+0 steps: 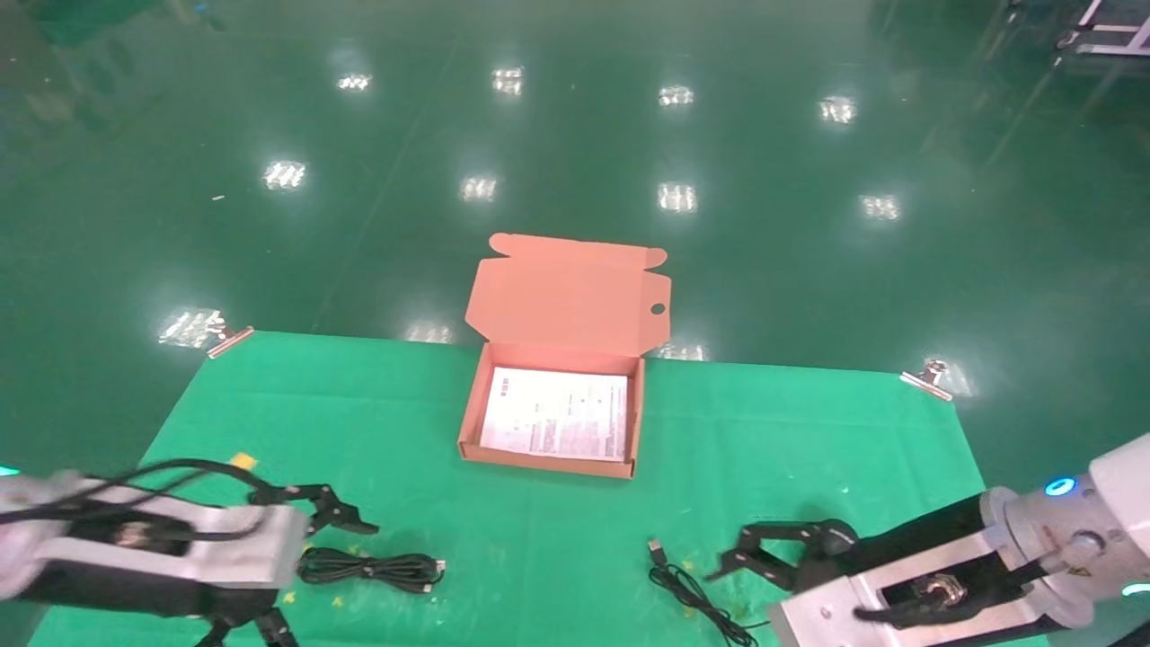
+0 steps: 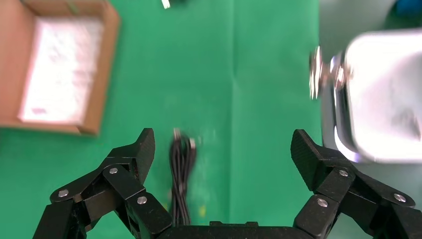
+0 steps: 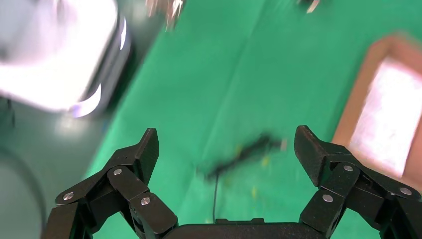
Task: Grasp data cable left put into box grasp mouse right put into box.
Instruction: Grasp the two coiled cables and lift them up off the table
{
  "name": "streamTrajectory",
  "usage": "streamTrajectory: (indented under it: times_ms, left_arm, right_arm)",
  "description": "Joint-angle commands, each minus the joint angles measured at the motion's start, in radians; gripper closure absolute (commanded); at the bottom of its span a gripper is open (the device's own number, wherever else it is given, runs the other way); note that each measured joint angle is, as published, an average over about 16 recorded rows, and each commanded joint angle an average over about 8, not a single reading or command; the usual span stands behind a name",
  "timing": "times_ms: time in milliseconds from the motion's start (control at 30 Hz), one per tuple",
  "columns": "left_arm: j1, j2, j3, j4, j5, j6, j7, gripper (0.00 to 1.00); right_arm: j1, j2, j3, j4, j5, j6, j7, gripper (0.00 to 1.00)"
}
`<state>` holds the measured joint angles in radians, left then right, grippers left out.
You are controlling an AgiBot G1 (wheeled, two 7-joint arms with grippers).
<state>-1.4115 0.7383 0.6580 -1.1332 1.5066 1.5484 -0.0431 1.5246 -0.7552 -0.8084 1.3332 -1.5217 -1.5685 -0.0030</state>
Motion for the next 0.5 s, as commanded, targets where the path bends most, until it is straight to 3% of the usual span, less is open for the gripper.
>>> streamTrajectory:
  times_ms: [33,233,500]
  left_arm:
    - [-0.029,0.027,0.045,0.011,0.088,-0.005,0.015,0.00]
    - [-0.057,0.120,0.115,0.127,0.245,-0.061,0.019,0.00]
    - [-0.083,0.241,0.145,0.354,0.344,-0.188,0.021,0.00]
  right_arm:
    - [0.046,-0.022,-0.076,-0.003,-0.070,0.003,-0.017,0.00]
    - [0.054,-0.075,-0.159,-0.026,-0.221,0.057,0.001,0.00]
    - [0.019,-0.161,-0.195,-0.131,-0.352,0.169,0.067,0.00]
